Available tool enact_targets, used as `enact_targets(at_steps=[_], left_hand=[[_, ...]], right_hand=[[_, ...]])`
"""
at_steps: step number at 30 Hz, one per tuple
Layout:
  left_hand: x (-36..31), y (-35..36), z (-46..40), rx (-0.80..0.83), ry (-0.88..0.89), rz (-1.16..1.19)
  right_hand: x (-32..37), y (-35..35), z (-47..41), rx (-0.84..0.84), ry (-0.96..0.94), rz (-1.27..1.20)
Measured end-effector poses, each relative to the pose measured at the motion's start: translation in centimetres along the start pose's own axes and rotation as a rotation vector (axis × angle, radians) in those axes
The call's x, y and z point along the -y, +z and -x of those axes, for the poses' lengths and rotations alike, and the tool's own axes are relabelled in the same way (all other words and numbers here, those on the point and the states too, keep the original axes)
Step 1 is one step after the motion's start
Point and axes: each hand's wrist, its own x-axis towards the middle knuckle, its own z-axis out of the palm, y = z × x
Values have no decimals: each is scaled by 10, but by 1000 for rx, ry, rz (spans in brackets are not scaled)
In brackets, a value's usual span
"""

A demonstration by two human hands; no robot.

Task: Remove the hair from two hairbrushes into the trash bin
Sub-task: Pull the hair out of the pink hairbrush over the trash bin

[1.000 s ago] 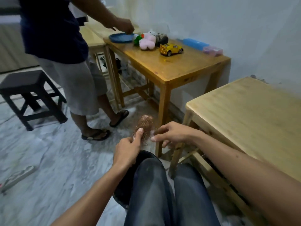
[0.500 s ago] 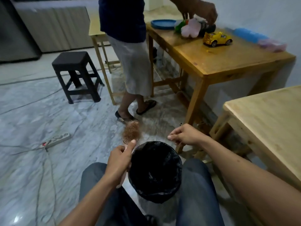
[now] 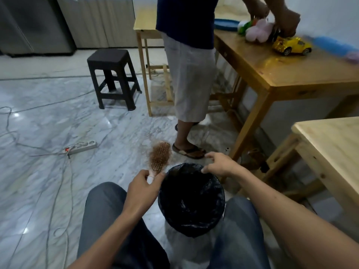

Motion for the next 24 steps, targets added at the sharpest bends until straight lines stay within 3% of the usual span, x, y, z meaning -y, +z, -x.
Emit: enact_targets(at_steps=[5,7,12,20,24], left_hand=[[-5,19,4,87,88,-55],[-9,26,5,113,114,-65],[-14,34,3,123,44,43],[-8,17,-19,-72,-177,154],[-10,3,-20,-72,-86,91]], right_hand=[[11,16,15,59,-174,-457],[12,22,18,51,-213,-526],[1,26,15,-136,-198,-591],[-19,23,20,-225,-110,-514],[-31,21,21,-225,-61,-516]])
